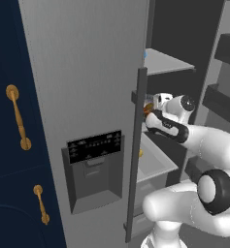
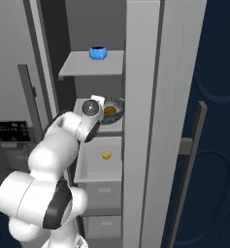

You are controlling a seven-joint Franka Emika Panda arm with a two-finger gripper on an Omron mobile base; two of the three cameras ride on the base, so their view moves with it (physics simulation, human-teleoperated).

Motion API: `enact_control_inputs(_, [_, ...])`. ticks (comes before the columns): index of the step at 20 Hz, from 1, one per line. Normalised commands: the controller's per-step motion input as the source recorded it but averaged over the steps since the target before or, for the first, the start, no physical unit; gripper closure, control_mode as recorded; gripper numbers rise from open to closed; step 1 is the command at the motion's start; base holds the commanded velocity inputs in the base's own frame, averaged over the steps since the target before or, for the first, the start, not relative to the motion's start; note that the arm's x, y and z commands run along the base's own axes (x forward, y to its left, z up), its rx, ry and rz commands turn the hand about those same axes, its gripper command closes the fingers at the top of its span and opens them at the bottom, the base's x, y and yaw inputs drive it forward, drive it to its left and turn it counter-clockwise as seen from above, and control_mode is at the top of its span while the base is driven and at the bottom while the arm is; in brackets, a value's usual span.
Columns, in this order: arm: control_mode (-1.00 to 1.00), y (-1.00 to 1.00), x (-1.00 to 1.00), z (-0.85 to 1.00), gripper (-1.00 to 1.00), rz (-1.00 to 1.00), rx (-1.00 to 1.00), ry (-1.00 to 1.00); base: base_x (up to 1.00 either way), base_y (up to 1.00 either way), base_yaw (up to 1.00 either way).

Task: Pick the chicken drumstick and avocado from their plates and place them in the bowl. Then put the bowl in the fridge.

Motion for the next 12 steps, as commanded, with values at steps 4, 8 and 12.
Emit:
enact_control_inputs(4, [-1.00,0.24,-0.97,0.53,-1.00,0.00,-0.02,-0.30,0.00,0.00,0.00])
enact_control_inputs(8, [-1.00,0.00,-1.00,0.82,-1.00,0.00,-0.08,-0.08,0.00,0.00,0.00])
enact_control_inputs(12, [-1.00,0.03,-1.00,0.93,-1.00,0.00,-0.11,0.01,0.00,0.00,0.00])
